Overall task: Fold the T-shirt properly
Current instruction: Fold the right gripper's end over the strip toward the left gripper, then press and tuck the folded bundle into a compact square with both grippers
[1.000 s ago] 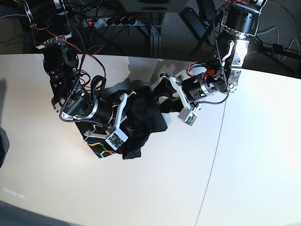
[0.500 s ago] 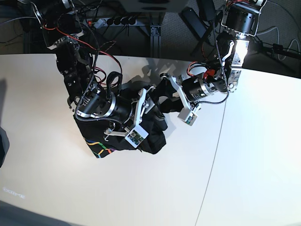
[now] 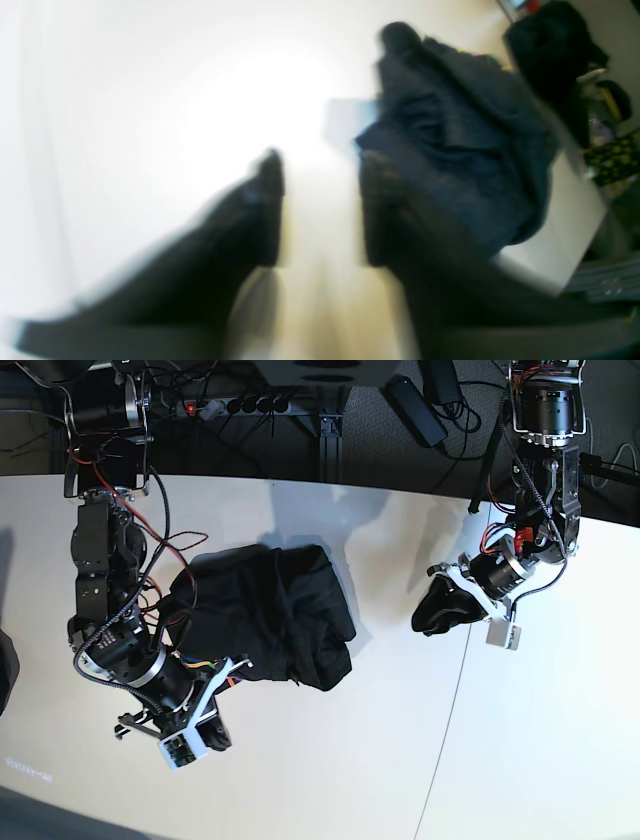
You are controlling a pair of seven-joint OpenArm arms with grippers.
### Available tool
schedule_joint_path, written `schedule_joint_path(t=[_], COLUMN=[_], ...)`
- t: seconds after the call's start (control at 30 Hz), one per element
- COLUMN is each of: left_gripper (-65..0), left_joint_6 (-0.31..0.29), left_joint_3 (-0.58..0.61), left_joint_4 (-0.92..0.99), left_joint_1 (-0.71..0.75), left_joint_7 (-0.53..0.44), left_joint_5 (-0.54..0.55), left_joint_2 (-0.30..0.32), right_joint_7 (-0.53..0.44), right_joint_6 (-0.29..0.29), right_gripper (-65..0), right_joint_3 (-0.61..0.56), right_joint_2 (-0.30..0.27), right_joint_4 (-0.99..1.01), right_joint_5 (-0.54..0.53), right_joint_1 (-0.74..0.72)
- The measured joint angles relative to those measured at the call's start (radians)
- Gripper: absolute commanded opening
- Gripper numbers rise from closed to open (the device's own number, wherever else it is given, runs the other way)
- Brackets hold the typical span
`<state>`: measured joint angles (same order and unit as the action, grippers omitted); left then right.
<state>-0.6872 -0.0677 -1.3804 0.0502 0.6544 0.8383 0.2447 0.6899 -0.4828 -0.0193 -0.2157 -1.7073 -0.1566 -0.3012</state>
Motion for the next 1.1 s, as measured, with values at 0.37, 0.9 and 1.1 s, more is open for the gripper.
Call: schedule_joint_path(t=[0.37,0.9,1.1], left_gripper=[-65.0,-65.0,-65.0], left_joint_6=[0.0,-0.001,-0.002], left_joint_3=[0.15,0.561,0.576], left_joint_4=[-0.217,-0.357,-0.227], left_joint_1=[0.027,0.079,0.023], left_joint_7=[0.091,0.019,-0.09], left_joint_5=[0.048,-0.277,-0.469], left_joint_2=[0.006,-0.111,-0.142], right_joint_7=[-0.196,-0.246,-0.206], right_joint_6=[0.0,0.0,0.0], right_gripper=[-65.0,-65.0,-65.0], right_joint_3=[0.123,0.109,0.034], right_joint_2=[0.003,0.042,0.044], right_joint_4=[0.423,0.726,0.726], right_joint_5=[0.01,0.008,0.008], right_joint_1=[-0.113,-0.218,-0.208])
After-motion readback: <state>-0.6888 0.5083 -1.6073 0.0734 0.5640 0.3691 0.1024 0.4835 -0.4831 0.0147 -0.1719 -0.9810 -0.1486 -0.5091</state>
